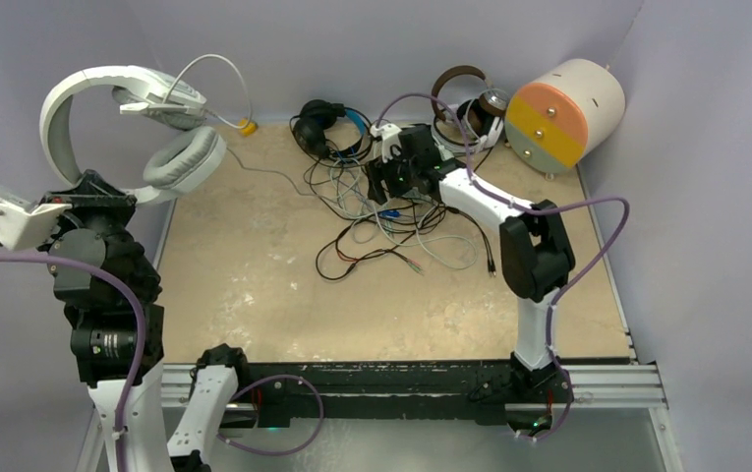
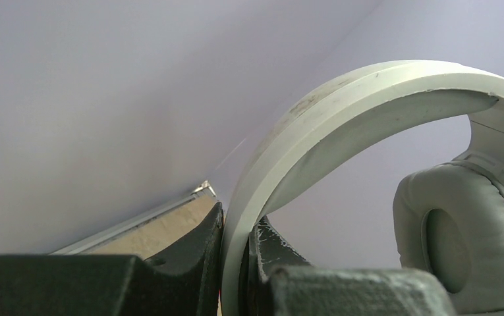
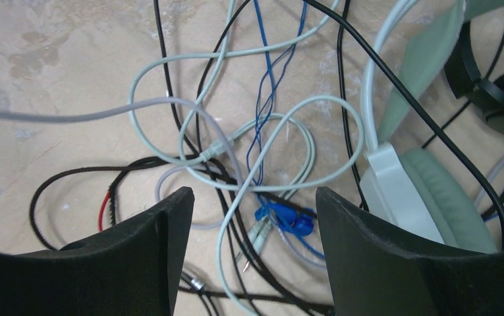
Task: Wrap the headphones
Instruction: Untie the headphones cable.
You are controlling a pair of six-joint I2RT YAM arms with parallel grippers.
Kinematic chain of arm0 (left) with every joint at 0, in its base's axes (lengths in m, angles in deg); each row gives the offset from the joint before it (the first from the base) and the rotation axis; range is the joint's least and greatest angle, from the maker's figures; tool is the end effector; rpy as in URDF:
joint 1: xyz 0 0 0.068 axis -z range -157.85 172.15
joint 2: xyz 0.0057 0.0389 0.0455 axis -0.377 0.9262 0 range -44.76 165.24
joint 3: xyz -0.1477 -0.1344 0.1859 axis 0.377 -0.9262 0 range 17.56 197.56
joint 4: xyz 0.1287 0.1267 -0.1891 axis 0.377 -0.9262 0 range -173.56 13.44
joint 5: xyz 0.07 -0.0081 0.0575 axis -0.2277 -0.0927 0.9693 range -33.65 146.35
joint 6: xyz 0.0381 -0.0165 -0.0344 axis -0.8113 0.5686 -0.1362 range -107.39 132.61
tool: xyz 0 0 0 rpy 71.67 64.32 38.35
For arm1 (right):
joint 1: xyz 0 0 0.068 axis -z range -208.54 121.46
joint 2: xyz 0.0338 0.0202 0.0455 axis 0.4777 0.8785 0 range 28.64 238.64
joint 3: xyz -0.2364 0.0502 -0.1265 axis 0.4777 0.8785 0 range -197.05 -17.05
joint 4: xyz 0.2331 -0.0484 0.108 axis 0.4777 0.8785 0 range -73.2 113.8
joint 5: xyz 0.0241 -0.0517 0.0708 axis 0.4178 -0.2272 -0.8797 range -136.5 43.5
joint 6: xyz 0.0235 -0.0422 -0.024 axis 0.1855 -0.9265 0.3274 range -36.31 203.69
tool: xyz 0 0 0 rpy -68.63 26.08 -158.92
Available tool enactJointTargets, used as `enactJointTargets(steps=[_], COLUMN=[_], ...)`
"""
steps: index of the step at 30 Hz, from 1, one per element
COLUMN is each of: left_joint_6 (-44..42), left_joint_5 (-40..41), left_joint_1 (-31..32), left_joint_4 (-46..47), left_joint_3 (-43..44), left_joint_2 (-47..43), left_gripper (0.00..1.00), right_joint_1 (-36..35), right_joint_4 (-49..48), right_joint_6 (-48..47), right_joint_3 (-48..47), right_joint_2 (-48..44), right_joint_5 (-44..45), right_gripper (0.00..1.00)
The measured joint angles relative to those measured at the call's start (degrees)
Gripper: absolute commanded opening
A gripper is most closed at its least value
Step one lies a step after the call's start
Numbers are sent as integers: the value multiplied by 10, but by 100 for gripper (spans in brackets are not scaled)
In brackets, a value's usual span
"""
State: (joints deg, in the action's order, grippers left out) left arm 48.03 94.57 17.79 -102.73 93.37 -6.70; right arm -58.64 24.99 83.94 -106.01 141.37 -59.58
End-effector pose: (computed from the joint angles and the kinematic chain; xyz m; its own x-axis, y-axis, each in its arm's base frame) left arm 0.0671 0.0272 0.4942 0.5479 -0.4149 -0.7264 -0.4252 0.6097 -0.6689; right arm 0.3962 0.2390 0.2556 -0.4608 -0.2622 -0.8479 -0.6527 0.7474 0.1236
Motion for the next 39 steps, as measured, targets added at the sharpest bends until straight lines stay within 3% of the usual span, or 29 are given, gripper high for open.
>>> enactJointTargets(steps=[7, 17, 23, 28, 33, 39], left_joint_6=[-5, -6, -7, -9, -14, -16], left_joint_5=[2, 1, 2, 2, 5, 5], left_joint_1=[0, 3, 4, 7, 8, 8], left_joint_4=[0, -2, -5, -5, 0, 32], left_joint_3=[31, 47, 47, 47, 44, -9], left_joint_2=[-7, -7, -7, -7, -7, -9], left_gripper=[0, 0, 0, 0, 0, 0], right_joint_1=[-10, -25, -28, -28, -28, -28], right_joint_4=[-8, -13, -18, -23, -30, -25], right_joint_6=[-44, -90, -98, -97, -87, -49], right_joint_3=[-43, -59, -79, -71, -64, -42], right_joint_2=[59, 70, 96, 113, 113, 46], right_joint_5=[0, -38, -61, -62, -75, -77], right_gripper=[69, 67, 60, 46, 1, 0])
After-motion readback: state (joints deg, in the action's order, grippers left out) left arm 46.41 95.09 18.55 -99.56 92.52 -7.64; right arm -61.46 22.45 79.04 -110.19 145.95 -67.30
